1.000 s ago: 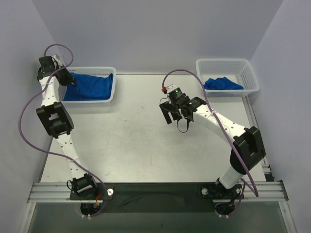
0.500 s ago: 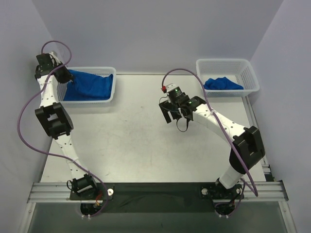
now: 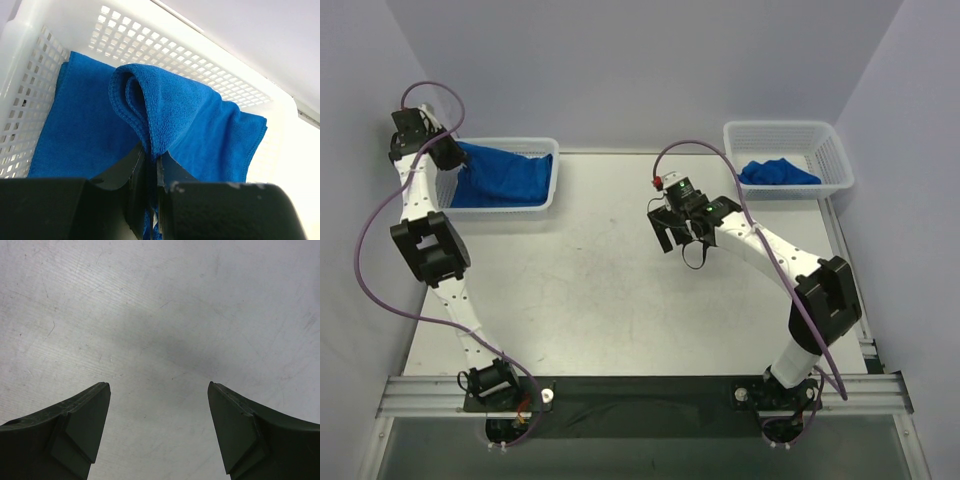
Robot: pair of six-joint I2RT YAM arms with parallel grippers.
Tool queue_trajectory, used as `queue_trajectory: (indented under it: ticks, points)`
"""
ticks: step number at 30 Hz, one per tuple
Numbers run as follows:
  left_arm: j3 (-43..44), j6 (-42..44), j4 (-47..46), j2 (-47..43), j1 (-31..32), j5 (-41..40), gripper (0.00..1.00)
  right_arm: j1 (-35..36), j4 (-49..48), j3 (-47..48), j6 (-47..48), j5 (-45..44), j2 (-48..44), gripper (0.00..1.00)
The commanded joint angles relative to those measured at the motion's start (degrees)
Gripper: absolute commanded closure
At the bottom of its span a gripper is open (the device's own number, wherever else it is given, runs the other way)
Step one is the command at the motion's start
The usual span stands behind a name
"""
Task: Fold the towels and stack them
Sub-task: Neatly place the folded towel into the bin
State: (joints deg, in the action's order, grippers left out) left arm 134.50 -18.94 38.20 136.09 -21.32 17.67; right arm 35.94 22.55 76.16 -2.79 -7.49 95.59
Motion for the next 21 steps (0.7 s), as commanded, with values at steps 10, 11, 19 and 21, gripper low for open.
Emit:
queue_trajectory:
  ticks: [10, 11, 19, 21]
  points:
    - [3.49, 2.5, 1.88, -3.73, -1.27, -3.08, 1.0, -0.52, 1.71, 3.03, 1.03, -0.25, 1.09, 0.2]
    - [3.58, 2.68, 1.88, -3.47, -1.35, -3.17, 1.0, -0.44, 1.71, 3.03, 1.03, -0.25, 1.18, 0.2]
    - [5.16, 3.64, 3.38, -1.18, -2.05, -4.31, 1.0, -0.61, 1.89, 3.21, 1.03, 0.19, 1.44, 0.2]
    - [6.12, 3.82, 3.46, 0.05, -2.15, -4.31, 1.0, -0.61, 1.89, 3.2, 1.03, 0.28, 1.53, 0.2]
